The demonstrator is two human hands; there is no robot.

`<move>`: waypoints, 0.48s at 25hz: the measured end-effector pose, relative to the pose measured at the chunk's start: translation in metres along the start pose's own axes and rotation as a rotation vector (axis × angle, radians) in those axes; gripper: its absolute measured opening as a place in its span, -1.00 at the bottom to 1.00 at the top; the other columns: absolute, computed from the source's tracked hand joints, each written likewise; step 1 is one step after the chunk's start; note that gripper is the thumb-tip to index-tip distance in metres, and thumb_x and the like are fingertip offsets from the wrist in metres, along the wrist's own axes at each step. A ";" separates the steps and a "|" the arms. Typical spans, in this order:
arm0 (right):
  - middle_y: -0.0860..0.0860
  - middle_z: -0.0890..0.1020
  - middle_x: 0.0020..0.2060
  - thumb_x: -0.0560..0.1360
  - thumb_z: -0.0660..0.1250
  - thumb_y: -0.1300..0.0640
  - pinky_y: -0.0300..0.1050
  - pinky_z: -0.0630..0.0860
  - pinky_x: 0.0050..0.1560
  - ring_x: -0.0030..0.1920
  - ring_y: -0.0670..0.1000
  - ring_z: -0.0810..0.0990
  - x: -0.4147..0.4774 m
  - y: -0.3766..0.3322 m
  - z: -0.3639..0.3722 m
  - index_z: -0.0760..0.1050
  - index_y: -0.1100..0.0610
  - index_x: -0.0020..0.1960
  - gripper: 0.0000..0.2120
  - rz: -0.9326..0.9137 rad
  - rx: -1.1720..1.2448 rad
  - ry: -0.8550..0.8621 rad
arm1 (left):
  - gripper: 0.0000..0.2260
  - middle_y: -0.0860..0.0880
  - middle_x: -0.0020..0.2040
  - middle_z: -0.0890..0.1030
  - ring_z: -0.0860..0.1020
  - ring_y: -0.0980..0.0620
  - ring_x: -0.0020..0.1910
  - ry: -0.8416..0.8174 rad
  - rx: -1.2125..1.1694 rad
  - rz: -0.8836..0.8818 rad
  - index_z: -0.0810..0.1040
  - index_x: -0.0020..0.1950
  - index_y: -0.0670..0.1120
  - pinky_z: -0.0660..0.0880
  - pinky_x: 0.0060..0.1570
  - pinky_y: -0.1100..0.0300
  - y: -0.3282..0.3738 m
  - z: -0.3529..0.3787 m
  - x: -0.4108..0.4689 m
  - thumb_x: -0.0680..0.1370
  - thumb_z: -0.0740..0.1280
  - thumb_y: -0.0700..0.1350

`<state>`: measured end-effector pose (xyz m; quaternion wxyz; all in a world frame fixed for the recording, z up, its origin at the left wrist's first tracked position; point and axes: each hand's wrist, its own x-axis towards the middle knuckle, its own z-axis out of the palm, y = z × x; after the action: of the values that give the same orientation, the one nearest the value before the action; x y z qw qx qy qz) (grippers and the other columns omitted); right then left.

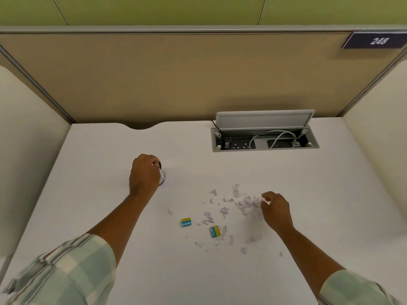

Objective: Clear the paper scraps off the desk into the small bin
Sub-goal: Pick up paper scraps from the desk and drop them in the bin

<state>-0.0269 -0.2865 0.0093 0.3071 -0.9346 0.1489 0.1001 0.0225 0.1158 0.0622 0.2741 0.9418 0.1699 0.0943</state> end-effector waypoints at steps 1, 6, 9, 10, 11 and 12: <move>0.17 0.61 0.18 0.58 0.31 0.21 -0.14 0.48 0.15 0.16 0.14 0.63 0.008 0.004 -0.003 0.56 0.17 0.29 -0.71 0.041 -0.017 -0.027 | -0.85 -0.16 0.05 0.68 0.62 -0.14 0.08 -0.013 -0.021 0.036 0.67 0.05 -0.20 0.52 0.12 0.10 0.006 0.008 -0.011 0.59 0.30 -0.27; 0.24 0.38 0.34 0.62 0.24 -0.07 0.11 0.54 0.21 0.26 0.29 0.54 0.033 0.012 0.002 0.29 0.13 0.49 -0.49 0.160 -0.170 -0.226 | -0.81 -0.12 0.20 0.59 0.53 -0.14 0.25 -0.178 -0.055 -0.065 0.61 0.19 -0.12 0.50 0.17 0.01 0.021 0.047 -0.061 0.58 0.38 -0.17; 0.24 0.32 0.33 0.60 0.21 -0.19 0.17 0.56 0.22 0.27 0.34 0.52 0.034 0.003 0.019 0.23 0.13 0.50 -0.40 0.129 -0.213 -0.281 | -0.62 -0.13 0.33 0.47 0.46 -0.16 0.34 -0.394 0.133 -0.276 0.48 0.37 -0.04 0.53 0.18 -0.10 0.020 0.064 -0.082 0.58 0.38 0.01; 0.24 0.31 0.33 0.60 0.21 -0.22 0.18 0.57 0.21 0.27 0.35 0.52 0.034 -0.001 0.026 0.22 0.12 0.49 -0.39 0.100 -0.225 -0.286 | -0.57 -0.15 0.35 0.43 0.44 -0.18 0.36 -0.444 0.194 -0.330 0.43 0.41 -0.04 0.52 0.18 -0.12 0.018 0.068 -0.086 0.58 0.37 0.05; 0.24 0.31 0.32 0.59 0.20 -0.24 0.18 0.57 0.20 0.26 0.36 0.52 0.034 -0.007 0.031 0.22 0.12 0.49 -0.38 0.069 -0.239 -0.288 | -0.53 -0.16 0.35 0.41 0.43 -0.20 0.36 -0.473 0.236 -0.382 0.40 0.43 -0.04 0.51 0.19 -0.14 0.016 0.070 -0.090 0.57 0.37 0.09; 0.24 0.31 0.32 0.59 0.20 -0.25 0.19 0.57 0.19 0.25 0.36 0.51 0.034 -0.012 0.037 0.21 0.11 0.49 -0.37 0.038 -0.257 -0.291 | -0.50 -0.17 0.36 0.39 0.42 -0.21 0.37 -0.484 0.255 -0.433 0.38 0.44 -0.05 0.51 0.18 -0.15 0.013 0.072 -0.093 0.57 0.36 0.11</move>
<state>0.0054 -0.2620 -0.0227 0.2017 -0.9387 0.1066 0.2583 -0.0402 0.0361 0.0014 0.2004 0.9057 0.3061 -0.2140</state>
